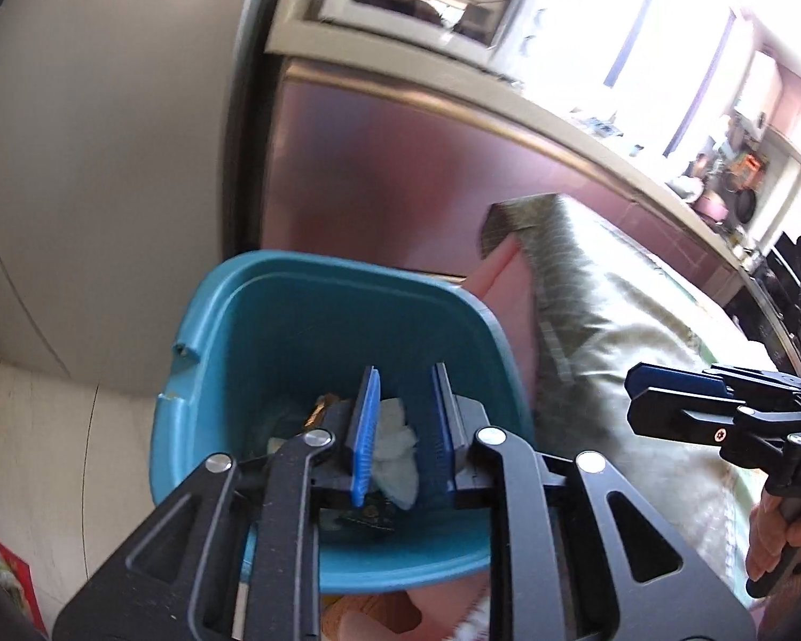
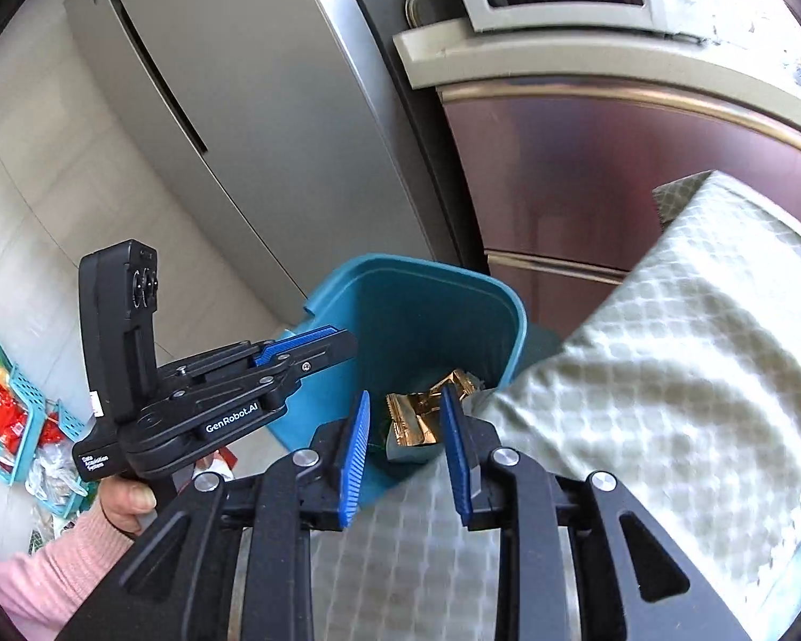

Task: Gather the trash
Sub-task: 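Open both tools to drop the gold wrapper and tissue into the bin, then move both open tools back over the white foam nets on the table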

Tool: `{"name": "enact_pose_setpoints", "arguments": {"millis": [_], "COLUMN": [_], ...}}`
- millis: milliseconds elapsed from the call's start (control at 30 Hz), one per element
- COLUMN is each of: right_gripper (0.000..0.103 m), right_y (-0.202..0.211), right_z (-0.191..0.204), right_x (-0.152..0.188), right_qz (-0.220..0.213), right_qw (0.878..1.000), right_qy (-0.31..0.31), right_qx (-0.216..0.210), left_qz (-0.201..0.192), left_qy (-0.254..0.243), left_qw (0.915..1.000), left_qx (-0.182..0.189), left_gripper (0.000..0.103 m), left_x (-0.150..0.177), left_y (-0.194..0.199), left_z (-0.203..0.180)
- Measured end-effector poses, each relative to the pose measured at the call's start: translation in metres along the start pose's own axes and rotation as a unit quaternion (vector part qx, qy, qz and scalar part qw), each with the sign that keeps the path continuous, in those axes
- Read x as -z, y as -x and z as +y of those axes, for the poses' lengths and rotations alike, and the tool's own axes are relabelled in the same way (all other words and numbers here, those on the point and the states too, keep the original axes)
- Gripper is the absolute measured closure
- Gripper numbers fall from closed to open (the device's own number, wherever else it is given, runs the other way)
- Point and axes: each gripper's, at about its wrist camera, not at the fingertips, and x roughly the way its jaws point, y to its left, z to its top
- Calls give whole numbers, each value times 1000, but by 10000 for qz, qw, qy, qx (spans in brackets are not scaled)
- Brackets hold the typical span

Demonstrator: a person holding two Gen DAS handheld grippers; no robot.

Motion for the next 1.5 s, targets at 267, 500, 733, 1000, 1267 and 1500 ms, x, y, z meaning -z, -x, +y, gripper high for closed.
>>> {"name": "enact_pose_setpoints", "arguments": {"millis": [267, 500, 733, 1000, 1267, 1500], "right_gripper": [72, 69, 67, 60, 52, 52], "right_y": [82, 157, 213, 250, 249, 233], "right_z": [-12, -46, -89, -149, -195, -209], "right_x": [31, 67, 100, 120, 121, 117], "right_qz": [-645, -1077, -1306, -1412, -1142, -898], "right_qw": [9976, 9894, 9749, 9549, 9433, 9419], "right_qy": [-152, -517, -913, -1310, -1457, -1412], "right_qx": [224, 824, 1557, 2260, 2755, 2911], "left_qz": [-279, -209, 131, 754, 1109, 1496], "left_qy": [-583, -1230, -1610, -1927, -2271, -2281], "left_qw": [9952, 9817, 9681, 9531, 9426, 9388], "left_qx": [733, 1440, 1913, 2207, 2184, 2105], "left_gripper": [71, 67, 66, 64, 63, 61], "left_x": [-4, 1, 13, 24, 21, 21], "left_y": [25, 30, 15, -30, -82, -120], "left_z": [-74, -156, -225, -301, -372, -400]}}
